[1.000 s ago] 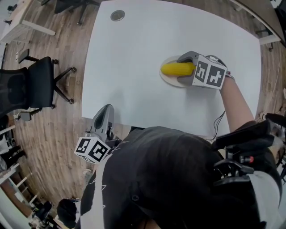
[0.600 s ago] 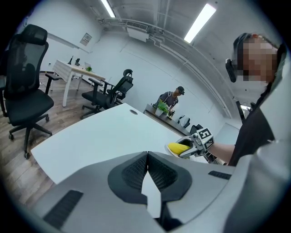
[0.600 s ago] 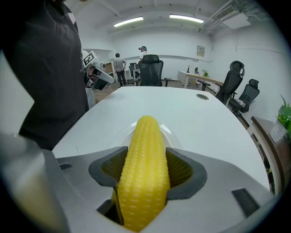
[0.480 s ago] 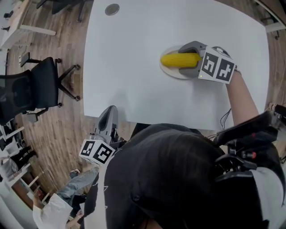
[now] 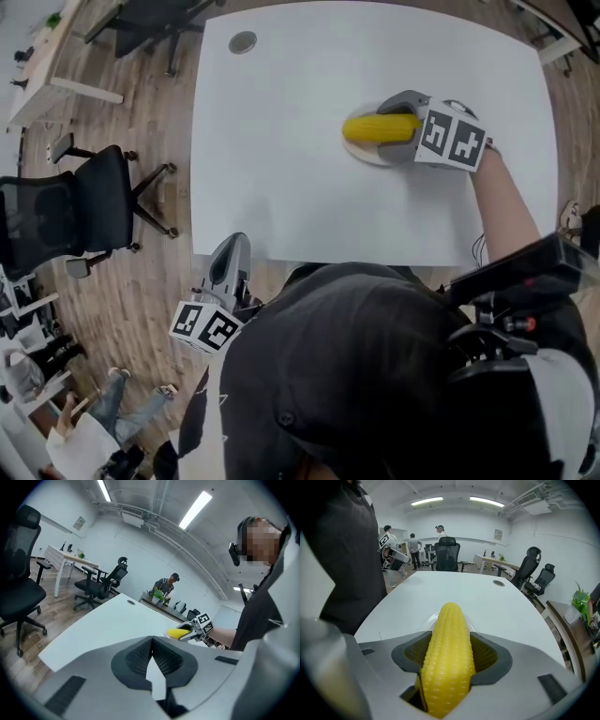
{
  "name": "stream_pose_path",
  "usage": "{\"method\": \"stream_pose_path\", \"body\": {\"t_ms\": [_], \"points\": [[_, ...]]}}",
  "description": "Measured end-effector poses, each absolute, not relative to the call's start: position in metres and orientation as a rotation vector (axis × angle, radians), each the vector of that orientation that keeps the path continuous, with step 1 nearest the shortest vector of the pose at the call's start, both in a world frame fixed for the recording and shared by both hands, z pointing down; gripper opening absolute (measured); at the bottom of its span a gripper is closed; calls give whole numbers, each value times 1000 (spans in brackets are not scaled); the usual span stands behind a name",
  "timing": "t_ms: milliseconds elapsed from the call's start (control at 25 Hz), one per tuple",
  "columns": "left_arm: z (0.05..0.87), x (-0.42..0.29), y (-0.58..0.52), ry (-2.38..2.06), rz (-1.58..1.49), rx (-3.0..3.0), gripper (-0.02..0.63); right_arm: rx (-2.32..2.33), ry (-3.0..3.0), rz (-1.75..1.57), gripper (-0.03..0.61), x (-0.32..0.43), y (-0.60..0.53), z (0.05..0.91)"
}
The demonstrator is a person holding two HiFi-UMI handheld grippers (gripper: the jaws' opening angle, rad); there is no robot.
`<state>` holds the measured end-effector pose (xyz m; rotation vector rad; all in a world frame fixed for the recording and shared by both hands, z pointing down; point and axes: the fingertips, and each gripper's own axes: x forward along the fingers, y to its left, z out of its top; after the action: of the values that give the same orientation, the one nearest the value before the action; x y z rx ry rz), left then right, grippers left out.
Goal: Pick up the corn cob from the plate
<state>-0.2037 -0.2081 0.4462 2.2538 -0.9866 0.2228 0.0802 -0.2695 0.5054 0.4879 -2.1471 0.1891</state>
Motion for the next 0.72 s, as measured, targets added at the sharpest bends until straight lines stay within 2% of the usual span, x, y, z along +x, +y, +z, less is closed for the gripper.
{"method": "stream_pose_path", "body": {"t_ms": [360, 560, 720], "points": [[412, -250, -208, -860, 163, 2366, 12, 985, -2114, 319, 262, 58, -256, 475], [379, -299, -199, -803, 40, 2531, 12, 1303, -2190, 635, 262, 16, -228, 469], [387, -326, -201, -836, 127, 2552, 12, 1504, -2309, 1009, 262, -27, -207, 465]]}}
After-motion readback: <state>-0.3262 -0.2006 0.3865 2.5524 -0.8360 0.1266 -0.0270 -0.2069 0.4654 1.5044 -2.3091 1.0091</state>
